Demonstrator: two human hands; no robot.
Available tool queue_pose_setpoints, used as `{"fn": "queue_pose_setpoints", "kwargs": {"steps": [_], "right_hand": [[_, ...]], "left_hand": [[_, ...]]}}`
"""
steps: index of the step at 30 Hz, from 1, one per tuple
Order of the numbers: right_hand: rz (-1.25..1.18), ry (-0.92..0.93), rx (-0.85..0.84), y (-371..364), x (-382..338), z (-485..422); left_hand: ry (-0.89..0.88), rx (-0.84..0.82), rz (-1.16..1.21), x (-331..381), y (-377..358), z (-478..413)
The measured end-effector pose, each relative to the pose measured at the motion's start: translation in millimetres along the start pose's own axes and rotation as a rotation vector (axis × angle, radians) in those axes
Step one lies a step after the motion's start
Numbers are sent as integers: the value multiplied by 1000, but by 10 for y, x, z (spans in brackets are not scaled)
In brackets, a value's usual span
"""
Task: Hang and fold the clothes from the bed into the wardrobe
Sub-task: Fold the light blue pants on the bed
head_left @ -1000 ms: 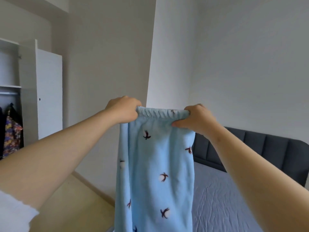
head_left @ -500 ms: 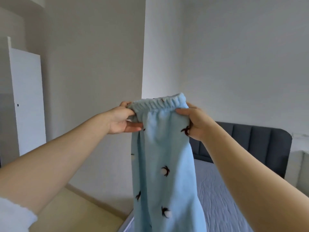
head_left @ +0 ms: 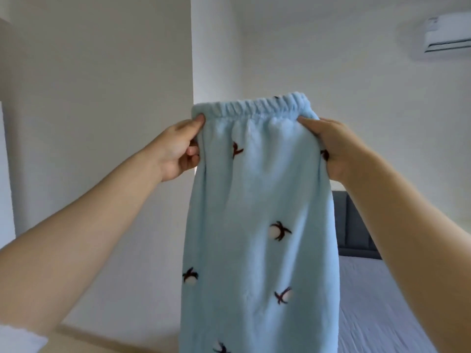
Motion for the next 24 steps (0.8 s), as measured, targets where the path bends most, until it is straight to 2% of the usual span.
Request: {"fn": "queue_pose_setpoints", "kwargs": {"steps": [3,5,8,12,15,17,19,24], "right_hand": [[-97,-4,-91,-14,-193,10],[-131,11,-160,-16,-291,-15],[-42,-161,-136,92,-73,-100],[314,-460,70,406,835,-211],[372,-467,189,496,1415,-241],[311,-342,254,558,1520,-334],[201,-183,312,590,1381,-476],[44,95,314,523,741,-731]], "left_hand": [[-108,-87,-6,296,-73,8],[-107,-123,-10,371,-79,-37],[107,-100,-185,101,12,-191],[477,-48,-489,-810,141,-407],[586,18,-499,-1378,125,-485],[507,40,-341,-1503,87,-618],[354,60,-227,-1373,59,-817],[74,118,-249,-636,28,-1055]]}}
Point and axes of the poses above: each hand's wrist, its own z-axis away from the middle knuckle, its own y-axis out of the back of the hand, x = y × z, the point moved 5 cm from there along -z, towards the middle knuckle, and after that the axes turned 14 degrees about -x, right-handed, at the moved point
